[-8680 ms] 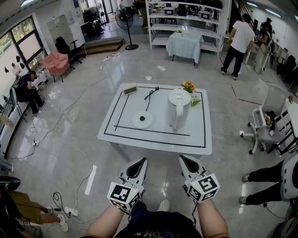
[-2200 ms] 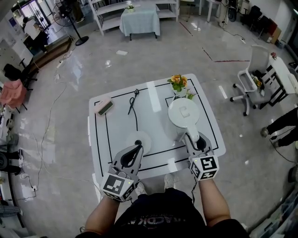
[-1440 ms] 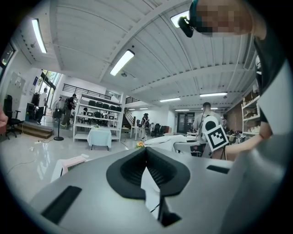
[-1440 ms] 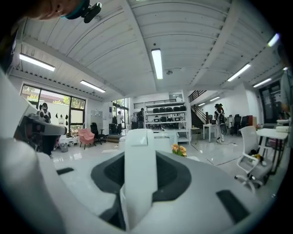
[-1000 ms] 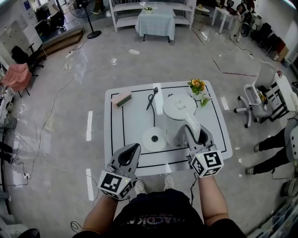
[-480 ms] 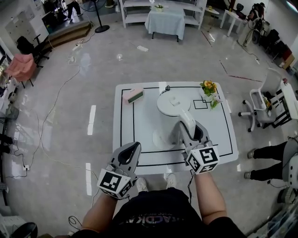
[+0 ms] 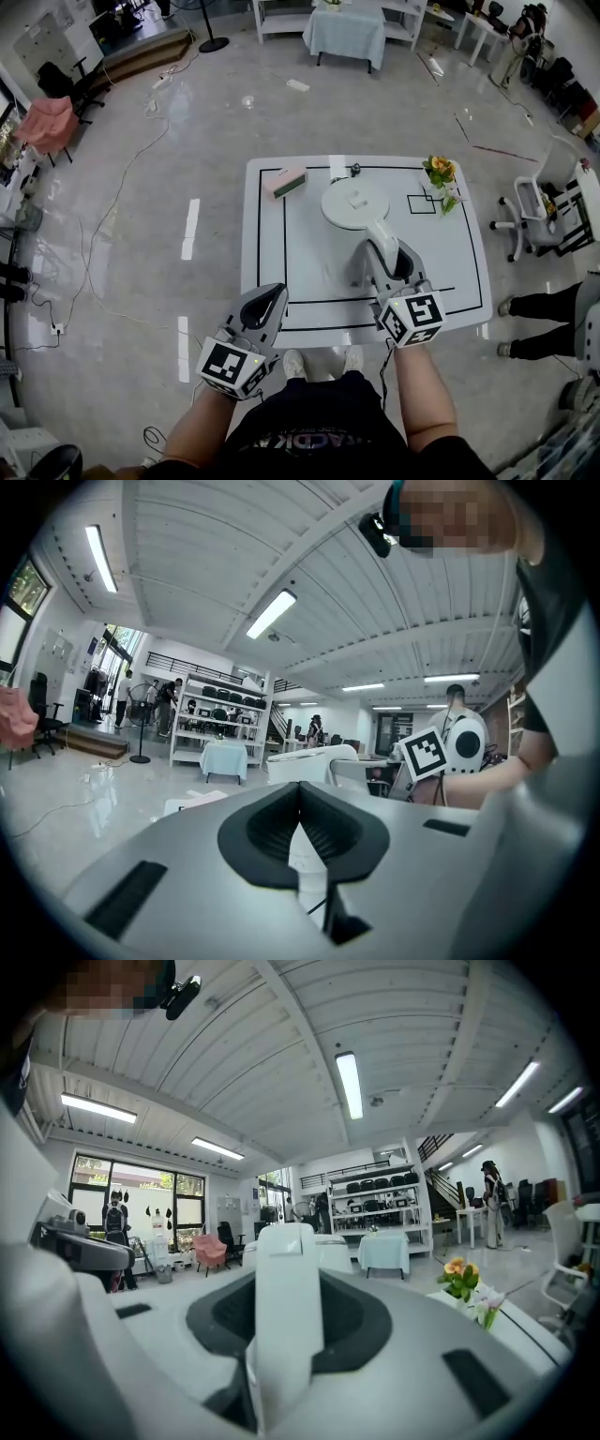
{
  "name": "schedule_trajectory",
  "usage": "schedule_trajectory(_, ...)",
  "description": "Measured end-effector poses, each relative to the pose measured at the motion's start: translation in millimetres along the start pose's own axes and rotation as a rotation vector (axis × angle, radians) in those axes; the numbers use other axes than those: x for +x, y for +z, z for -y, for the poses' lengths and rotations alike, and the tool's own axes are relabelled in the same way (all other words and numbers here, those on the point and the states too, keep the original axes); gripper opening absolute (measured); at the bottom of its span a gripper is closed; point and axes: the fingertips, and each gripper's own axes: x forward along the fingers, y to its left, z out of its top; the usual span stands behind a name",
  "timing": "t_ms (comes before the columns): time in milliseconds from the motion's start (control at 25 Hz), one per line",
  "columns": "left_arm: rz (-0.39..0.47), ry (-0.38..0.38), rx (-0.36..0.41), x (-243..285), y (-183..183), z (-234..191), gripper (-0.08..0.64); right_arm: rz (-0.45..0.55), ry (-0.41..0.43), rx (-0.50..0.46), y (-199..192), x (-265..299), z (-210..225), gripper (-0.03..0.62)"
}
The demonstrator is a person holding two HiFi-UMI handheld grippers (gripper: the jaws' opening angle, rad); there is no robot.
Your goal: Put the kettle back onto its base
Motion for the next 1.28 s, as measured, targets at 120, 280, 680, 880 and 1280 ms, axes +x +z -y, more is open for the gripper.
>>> schedule_trajectory(120,-0.008,-0.005,0.000,-3,-2,-3,0.003,0.006,0.000,-0.003,-4,0,-3,0.127)
schedule_trajectory(280,-0.020,-0.013,0.001,-6,-7,-6,0.004,0.022,-0.001,-0.004,-8,-2,-7,0.127)
schedule_trajectory(680,-0.047,-0.057,-0.015,-4,-20,-2,0.003,0.080,-0.009,-0.008,-18,-23,-13,0.127)
schedule_trajectory(880,-0.058,-0.078,-0.025,-2,-31,1,0.003,0.110,-0.020,-0.013,-20,-32,-14,0.127)
schedule_trajectory(1280,-0.068,-0.110,-0.034,-1,-37,10,0.004,0.130,-0.041,-0.033,-26,-50,-24,0.129)
